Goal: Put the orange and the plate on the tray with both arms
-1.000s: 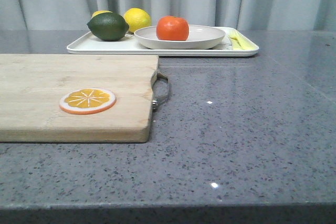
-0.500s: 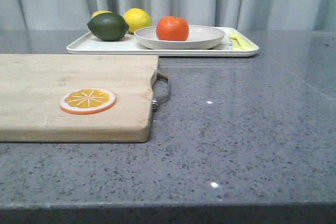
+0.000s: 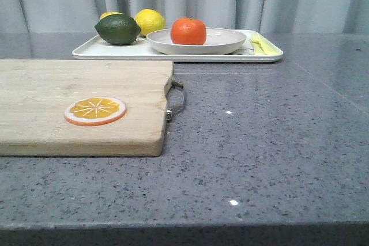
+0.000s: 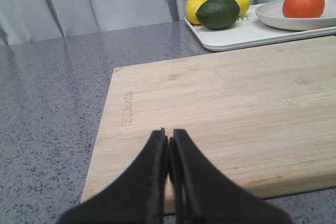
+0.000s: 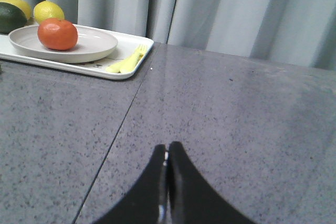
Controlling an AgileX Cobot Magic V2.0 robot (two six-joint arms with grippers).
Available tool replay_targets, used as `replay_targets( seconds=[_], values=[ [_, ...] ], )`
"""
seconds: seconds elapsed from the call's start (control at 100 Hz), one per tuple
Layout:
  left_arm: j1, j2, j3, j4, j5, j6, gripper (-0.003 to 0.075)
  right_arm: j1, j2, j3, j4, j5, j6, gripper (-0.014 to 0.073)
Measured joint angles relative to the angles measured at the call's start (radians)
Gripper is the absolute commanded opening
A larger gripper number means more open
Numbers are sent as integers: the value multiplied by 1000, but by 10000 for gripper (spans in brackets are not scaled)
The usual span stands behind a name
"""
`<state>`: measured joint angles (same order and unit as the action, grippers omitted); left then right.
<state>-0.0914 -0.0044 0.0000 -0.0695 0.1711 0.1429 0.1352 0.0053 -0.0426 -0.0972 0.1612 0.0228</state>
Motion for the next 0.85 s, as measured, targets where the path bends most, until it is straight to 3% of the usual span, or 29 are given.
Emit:
replay_targets(
  seconds=[0.16,0.85],
  values=[
    [0,0,0,0,1,0,-19,0,-13,69,-8,-40,29,-67],
    [0,0,0,0,2,0,-19,0,-13,71,-10,-69,55,-67]
  ],
)
